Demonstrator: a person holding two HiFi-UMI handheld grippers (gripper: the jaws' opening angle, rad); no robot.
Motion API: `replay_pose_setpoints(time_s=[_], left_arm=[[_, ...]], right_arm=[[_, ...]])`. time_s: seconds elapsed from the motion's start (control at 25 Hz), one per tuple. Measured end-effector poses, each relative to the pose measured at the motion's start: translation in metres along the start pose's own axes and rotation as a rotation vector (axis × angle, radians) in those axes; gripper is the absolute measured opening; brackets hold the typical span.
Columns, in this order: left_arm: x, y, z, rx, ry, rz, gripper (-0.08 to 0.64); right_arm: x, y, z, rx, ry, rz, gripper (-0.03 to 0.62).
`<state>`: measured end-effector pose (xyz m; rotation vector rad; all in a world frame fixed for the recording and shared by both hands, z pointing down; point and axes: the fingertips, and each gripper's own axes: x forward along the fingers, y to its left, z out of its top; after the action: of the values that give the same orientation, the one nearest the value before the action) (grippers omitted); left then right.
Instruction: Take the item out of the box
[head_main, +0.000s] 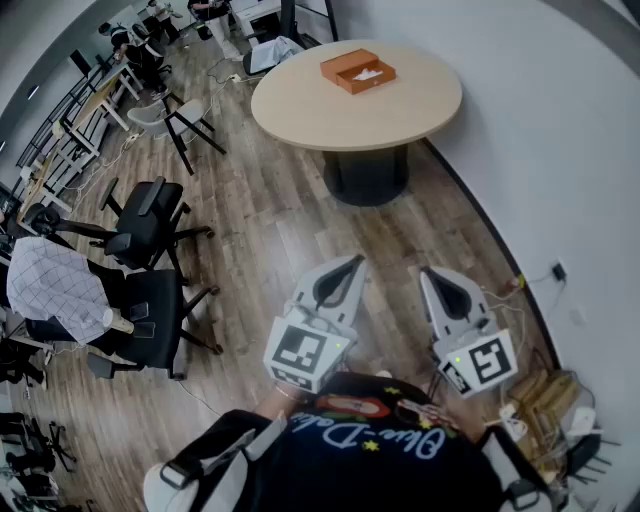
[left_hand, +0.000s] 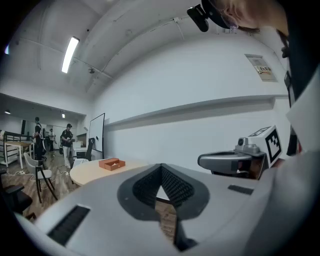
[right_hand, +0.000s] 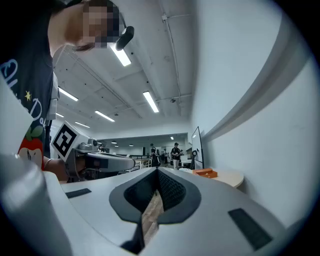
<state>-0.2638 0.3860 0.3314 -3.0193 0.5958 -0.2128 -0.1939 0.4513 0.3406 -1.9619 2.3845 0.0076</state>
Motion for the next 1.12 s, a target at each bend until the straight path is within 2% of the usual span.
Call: replay_pose_setpoints(time_s=[0.2,0.4,0.84,1.12], left_arm=[[0.005,-0.006,0.003,-0.042,-0.007,0.005,-0.015],[0.01,-0.012,0.005,-0.045,-0.005,-0.018,-0.015],[0.048,-0.015,0.01,-0.032,-0.024,-0.082,-0.015],[0.092,-0.011,0.009,-0.034,-0.036,-0.139,-0.015]], right_arm=[[-0.002,0.001,0.001,-0.037,-0.009,0.025,-0.003],[-0.008,0.0,0.005,-0.006,-0.03,0.021,-0.003],[-0.007,-0.033,0.003,0.003,-0.041,-0.052,-0.003],[0.006,-0.067,0.003,-0.004,-0.052,-0.091,-0.003]])
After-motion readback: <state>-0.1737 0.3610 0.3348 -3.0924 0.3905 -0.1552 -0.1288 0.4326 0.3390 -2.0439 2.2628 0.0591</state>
